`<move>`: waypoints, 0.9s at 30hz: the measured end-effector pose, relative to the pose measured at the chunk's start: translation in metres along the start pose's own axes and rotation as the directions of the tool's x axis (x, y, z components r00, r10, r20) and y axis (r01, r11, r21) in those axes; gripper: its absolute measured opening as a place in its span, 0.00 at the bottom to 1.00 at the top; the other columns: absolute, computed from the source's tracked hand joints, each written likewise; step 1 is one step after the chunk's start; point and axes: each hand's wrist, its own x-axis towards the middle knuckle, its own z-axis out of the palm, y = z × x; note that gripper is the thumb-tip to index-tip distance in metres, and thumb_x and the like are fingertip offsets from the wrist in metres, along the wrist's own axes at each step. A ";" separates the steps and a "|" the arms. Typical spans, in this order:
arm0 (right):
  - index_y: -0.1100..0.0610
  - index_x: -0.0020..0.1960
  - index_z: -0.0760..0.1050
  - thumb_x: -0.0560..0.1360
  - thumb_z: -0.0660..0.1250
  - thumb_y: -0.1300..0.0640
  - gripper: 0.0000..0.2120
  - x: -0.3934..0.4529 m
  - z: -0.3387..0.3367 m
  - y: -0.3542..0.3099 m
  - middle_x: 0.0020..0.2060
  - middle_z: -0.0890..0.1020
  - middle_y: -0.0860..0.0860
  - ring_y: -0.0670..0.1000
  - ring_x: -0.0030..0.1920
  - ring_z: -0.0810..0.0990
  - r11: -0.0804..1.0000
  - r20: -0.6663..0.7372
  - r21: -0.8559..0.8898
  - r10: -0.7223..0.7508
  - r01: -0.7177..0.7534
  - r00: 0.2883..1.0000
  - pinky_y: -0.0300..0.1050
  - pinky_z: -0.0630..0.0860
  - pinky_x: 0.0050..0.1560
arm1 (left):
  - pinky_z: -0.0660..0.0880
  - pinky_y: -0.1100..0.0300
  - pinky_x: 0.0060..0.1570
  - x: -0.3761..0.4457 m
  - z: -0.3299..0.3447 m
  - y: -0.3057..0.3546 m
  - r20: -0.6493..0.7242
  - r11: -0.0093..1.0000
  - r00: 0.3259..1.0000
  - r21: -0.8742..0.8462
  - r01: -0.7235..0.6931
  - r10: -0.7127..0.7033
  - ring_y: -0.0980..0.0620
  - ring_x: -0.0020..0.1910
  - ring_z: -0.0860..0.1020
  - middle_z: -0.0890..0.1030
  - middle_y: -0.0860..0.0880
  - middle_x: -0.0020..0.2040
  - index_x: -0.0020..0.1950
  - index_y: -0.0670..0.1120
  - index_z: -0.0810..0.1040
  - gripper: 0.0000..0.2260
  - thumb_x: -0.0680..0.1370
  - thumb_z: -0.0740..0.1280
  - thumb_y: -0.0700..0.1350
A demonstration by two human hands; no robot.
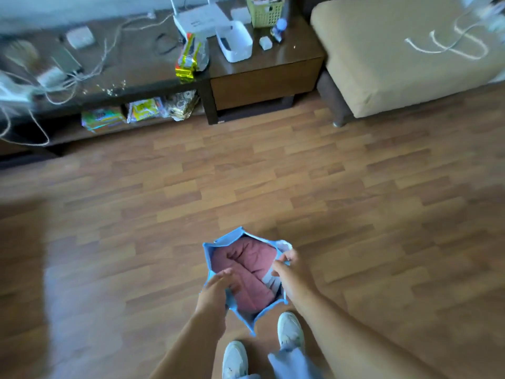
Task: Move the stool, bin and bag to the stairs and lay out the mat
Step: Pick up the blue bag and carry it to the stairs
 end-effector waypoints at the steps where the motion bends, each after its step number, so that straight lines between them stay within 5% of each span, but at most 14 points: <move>1: 0.55 0.42 0.70 0.63 0.65 0.53 0.09 -0.012 -0.011 -0.004 0.33 0.77 0.51 0.48 0.31 0.74 1.000 -0.013 0.006 0.011 -0.011 1.000 0.44 0.69 0.35 | 0.69 0.58 0.37 -0.015 0.004 0.007 -0.018 0.999 1.000 0.048 -0.005 0.006 0.54 0.30 0.79 0.80 0.50 0.33 0.44 0.46 0.80 0.06 0.76 0.67 0.37; 10: 0.53 0.55 0.72 0.67 0.65 0.44 0.20 -0.104 -0.104 -0.036 0.47 0.79 0.51 0.56 0.52 0.79 0.991 -0.282 0.112 -0.039 0.073 0.959 0.50 0.74 0.54 | 0.67 0.60 0.32 -0.141 0.062 0.054 0.171 0.925 0.984 0.381 -0.019 -0.050 0.48 0.27 0.72 0.75 0.45 0.25 0.26 0.44 0.76 0.05 0.53 0.69 0.40; 14: 0.51 0.50 0.70 0.66 0.65 0.44 0.16 -0.164 -0.140 -0.024 0.40 0.79 0.49 0.55 0.42 0.76 0.960 -0.414 0.255 0.004 0.112 0.910 0.47 0.72 0.46 | 0.69 0.66 0.28 -0.194 0.096 0.043 0.310 0.883 0.943 0.469 -0.040 -0.122 0.53 0.22 0.77 0.79 0.47 0.28 0.34 0.41 0.74 0.09 0.73 0.61 0.33; 18: 0.50 0.43 0.69 0.63 0.64 0.47 0.12 -0.221 -0.170 -0.005 0.27 0.78 0.44 0.51 0.34 0.74 0.904 -0.536 0.374 0.028 0.207 0.844 0.46 0.71 0.39 | 0.68 0.62 0.36 -0.243 0.115 0.022 0.460 0.791 0.865 0.597 -0.135 -0.200 0.53 0.38 0.76 0.86 0.48 0.43 0.41 0.42 0.79 0.07 0.70 0.62 0.36; 21: 0.51 0.47 0.70 0.66 0.69 0.47 0.15 -0.260 -0.193 0.011 0.35 0.77 0.47 0.49 0.37 0.75 0.859 -0.600 0.460 0.115 0.224 0.792 0.49 0.74 0.46 | 0.68 0.64 0.31 -0.274 0.132 0.004 0.530 0.758 0.827 0.613 -0.224 -0.185 0.52 0.35 0.75 0.85 0.49 0.35 0.37 0.41 0.78 0.07 0.70 0.61 0.36; 24: 0.53 0.50 0.72 0.57 0.67 0.41 0.25 -0.292 -0.219 0.034 0.36 0.75 0.51 0.48 0.33 0.71 0.806 -0.678 0.516 0.177 0.290 0.714 0.45 0.69 0.41 | 0.74 0.67 0.25 -0.304 0.151 -0.015 0.575 0.770 0.807 0.573 -0.280 -0.135 0.50 0.31 0.80 0.82 0.46 0.31 0.39 0.37 0.75 0.10 0.74 0.56 0.30; 27: 0.56 0.44 0.73 0.61 0.68 0.51 0.15 -0.304 -0.246 0.079 0.31 0.72 0.49 0.47 0.31 0.70 0.733 -0.719 0.562 0.205 0.382 0.664 0.40 0.69 0.35 | 0.72 0.69 0.21 -0.335 0.170 -0.042 0.624 0.728 0.770 0.588 -0.352 -0.131 0.52 0.23 0.78 0.79 0.43 0.33 0.35 0.38 0.74 0.12 0.74 0.55 0.30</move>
